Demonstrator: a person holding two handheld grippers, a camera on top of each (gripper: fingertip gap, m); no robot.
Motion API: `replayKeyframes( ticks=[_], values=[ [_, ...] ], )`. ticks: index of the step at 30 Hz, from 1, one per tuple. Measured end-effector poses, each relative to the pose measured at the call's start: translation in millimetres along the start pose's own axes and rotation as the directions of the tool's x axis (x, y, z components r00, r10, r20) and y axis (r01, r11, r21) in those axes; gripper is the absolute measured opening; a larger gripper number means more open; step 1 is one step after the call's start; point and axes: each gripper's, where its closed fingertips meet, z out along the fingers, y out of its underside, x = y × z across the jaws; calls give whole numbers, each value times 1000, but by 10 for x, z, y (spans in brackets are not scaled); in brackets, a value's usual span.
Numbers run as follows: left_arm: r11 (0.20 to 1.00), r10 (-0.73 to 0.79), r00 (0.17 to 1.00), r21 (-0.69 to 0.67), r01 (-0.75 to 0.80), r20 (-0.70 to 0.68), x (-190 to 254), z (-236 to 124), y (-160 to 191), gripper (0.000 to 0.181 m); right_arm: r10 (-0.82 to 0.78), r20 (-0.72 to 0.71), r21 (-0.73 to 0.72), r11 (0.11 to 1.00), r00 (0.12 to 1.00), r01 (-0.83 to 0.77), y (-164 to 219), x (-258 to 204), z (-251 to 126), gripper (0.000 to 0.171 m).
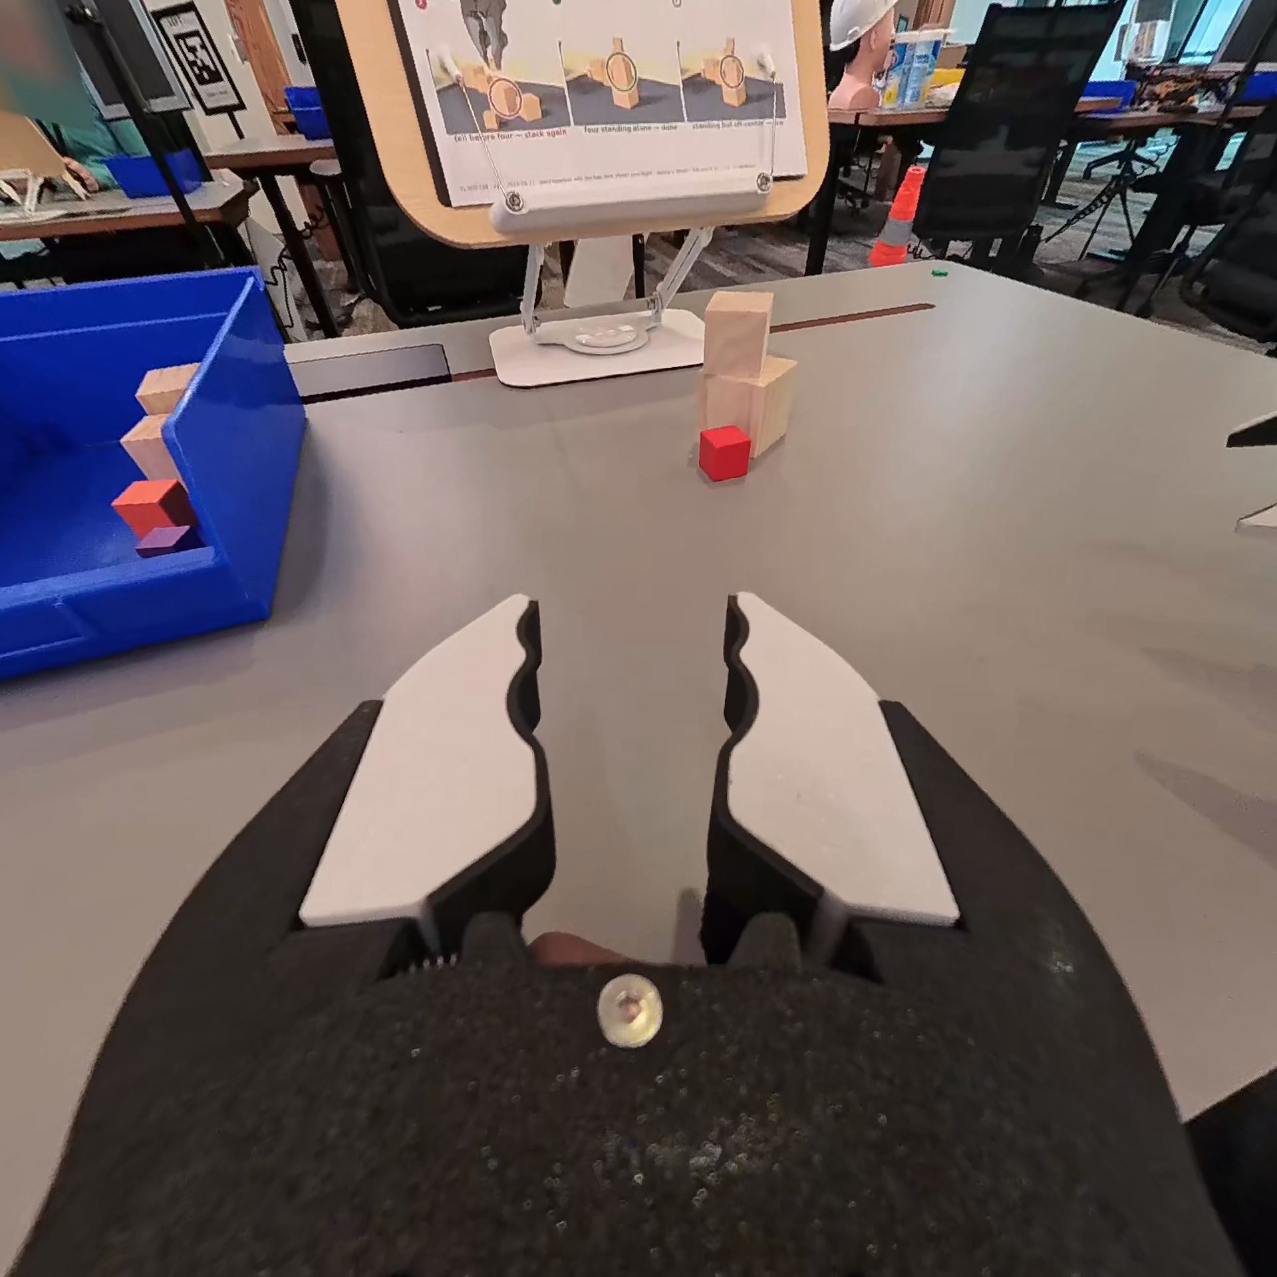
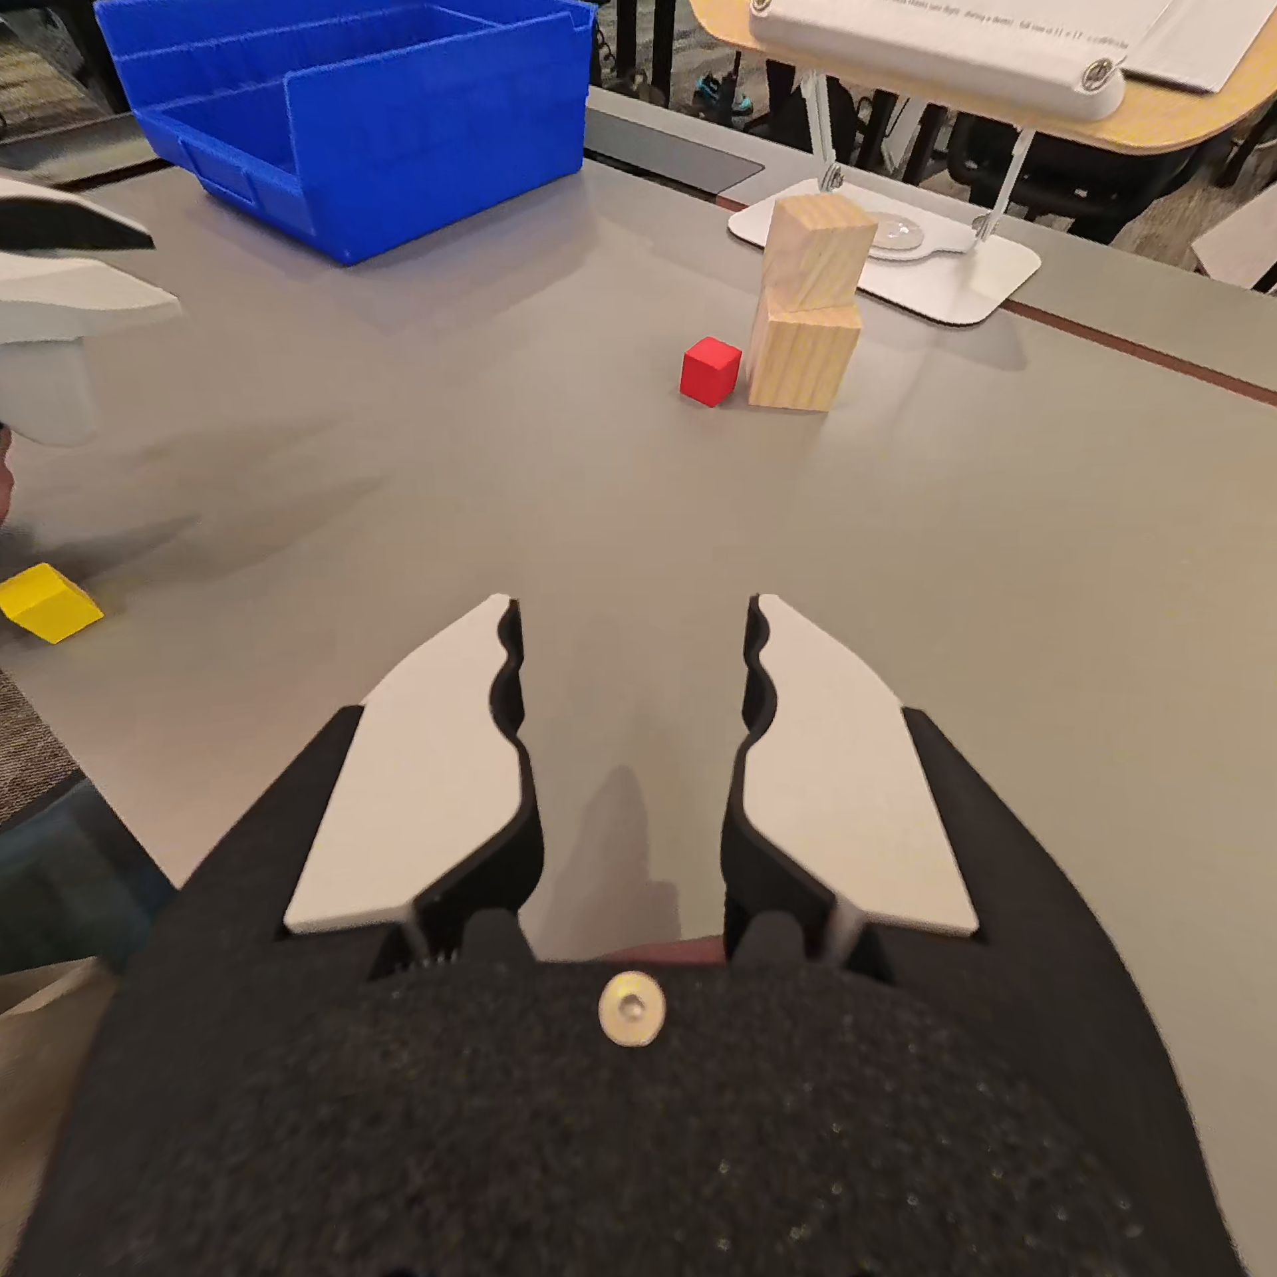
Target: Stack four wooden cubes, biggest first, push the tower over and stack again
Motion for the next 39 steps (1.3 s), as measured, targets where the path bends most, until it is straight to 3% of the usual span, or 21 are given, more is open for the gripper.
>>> replayKeyframes(
  ticks=[13,19,24,27,31,34,39],
  values=[
    [997,9,999,-70,-12,-37,40,88,142,52,-11,-32,-35,999,999,10,-5,125,192,61],
    [997,-7,999,-75,4,-43,7,73,147,54,-37,-87,-107,994,996,28,-213,559,972,64],
    [997,-7,999,-73,4,-38,-3,21,152,53,16,-128,-224,974,992,-45,-218,972,1886,72],
    [998,-2,999,-69,-1,-35,-8,5,146,53,81,-102,-276,955,991,-106,-247,1035,2225,77],
    [997,-13,999,-76,9,-45,-1,25,164,53,84,-62,-285,954,995,-99,-341,943,2445,76],
    [997,-15,999,-76,12,-48,-1,28,165,52,44,-77,-295,953,996,-65,-365,966,2533,64],
    [997,-11,999,-73,7,-48,0,15,164,51,-37,-67,-270,963,997,17,-428,1017,2408,63]
  ],
)
